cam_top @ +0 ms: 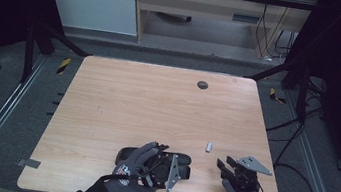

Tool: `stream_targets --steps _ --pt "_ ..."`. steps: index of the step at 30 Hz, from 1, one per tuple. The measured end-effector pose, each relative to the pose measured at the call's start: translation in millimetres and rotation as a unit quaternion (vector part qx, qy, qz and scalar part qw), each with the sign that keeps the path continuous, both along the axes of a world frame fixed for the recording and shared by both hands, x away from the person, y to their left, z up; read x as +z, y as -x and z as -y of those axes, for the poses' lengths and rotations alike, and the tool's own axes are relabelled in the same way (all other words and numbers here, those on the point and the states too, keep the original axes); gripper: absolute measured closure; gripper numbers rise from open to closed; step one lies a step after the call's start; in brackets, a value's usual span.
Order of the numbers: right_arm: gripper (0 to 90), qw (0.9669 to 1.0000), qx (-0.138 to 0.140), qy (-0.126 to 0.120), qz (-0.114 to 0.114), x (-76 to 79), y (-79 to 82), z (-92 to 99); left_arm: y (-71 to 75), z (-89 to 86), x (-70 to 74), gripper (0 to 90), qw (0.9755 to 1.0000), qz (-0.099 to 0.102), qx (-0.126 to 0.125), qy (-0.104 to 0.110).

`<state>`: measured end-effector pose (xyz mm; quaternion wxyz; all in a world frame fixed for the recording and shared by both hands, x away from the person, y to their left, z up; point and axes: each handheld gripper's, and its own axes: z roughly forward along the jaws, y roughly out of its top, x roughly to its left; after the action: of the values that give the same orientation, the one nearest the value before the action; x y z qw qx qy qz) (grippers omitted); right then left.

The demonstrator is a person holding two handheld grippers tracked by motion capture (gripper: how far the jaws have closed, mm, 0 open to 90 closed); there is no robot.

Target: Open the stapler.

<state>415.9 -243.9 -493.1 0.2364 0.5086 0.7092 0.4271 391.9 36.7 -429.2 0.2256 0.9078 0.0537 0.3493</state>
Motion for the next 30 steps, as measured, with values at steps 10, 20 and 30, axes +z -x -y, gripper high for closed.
stream_targets --steps 10,20,30 --pt "59.3 1.0 -0.001 0.0 -0.002 -0.1 0.3 -0.3 -2.8 2.6 -2.0 24.3 0.9999 0.006 0.003 -0.012" --pt "62.2 1.0 0.0 0.002 0.001 -0.7 0.5 -0.1 -3.6 9.3 -7.1 26.0 0.9995 0.017 0.008 -0.027" --pt "65.9 1.0 0.002 0.003 -0.001 -0.9 1.0 -1.1 -6.1 11.6 -9.7 30.8 0.9988 0.031 0.015 -0.035"
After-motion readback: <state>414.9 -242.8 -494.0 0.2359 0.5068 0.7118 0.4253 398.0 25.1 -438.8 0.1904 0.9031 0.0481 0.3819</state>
